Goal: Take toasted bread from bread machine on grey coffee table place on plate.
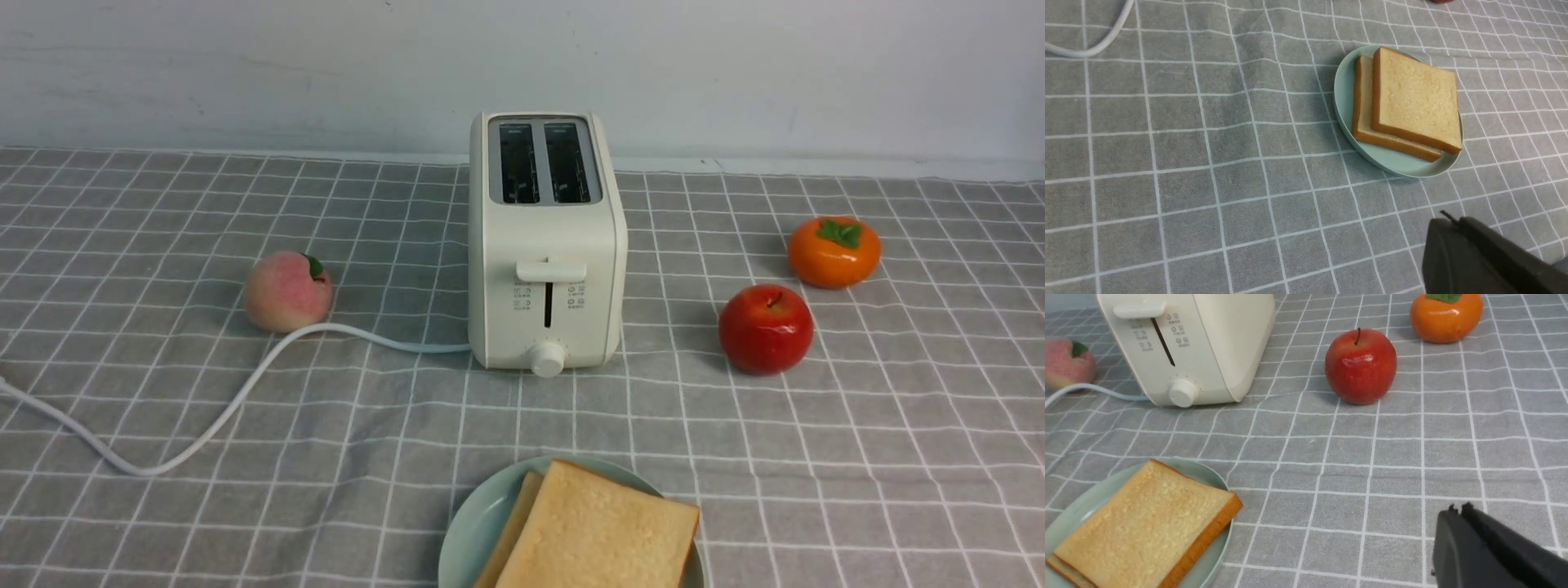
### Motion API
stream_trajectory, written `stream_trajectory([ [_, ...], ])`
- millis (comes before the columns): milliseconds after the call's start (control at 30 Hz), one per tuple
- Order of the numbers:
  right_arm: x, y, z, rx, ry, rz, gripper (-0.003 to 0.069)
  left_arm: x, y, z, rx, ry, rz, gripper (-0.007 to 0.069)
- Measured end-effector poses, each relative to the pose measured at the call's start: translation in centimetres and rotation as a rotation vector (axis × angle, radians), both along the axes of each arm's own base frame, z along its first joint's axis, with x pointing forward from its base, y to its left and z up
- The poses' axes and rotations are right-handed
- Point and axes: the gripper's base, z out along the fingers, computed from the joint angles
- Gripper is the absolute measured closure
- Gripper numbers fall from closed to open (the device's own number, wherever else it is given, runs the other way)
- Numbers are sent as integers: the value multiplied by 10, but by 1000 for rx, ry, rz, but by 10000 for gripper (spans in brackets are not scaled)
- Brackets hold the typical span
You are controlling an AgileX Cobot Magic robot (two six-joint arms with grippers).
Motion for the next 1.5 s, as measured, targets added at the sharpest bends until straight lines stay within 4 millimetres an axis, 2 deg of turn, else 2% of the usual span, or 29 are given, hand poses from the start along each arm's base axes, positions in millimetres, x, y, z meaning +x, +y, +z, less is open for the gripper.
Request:
stream_trajectory([
  [500,0,0,0,7,-2,-5,659,0,0,-1,5,4,-1,638],
  [667,0,0,0,7,-2,-5,659,4,10,-4,72,-156,53,638],
  [767,0,0,0,6,-2,-5,657,10,17,-10,94,-392,160,638],
  [800,0,0,0,6,-1,-6,657,10,17,-12,95,-403,166,638],
  [833,0,0,0,6,-1,-6,657,11,19,-19,92,-496,223,638],
  [933,0,0,0,6,-1,-6,655,11,20,-33,109,-554,278,638],
  [1000,0,0,0,6,-1,-6,655,17,17,-58,148,-598,320,638],
  [1133,0,0,0,5,0,-6,654,24,14,-88,161,-632,337,636],
  [1167,0,0,0,5,1,-7,652,28,13,-106,159,-611,347,636],
  [1267,0,0,0,4,2,-7,648,35,13,-136,149,-559,365,636],
  [1500,0,0,0,4,2,-7,641,32,13,-164,233,-357,332,635],
])
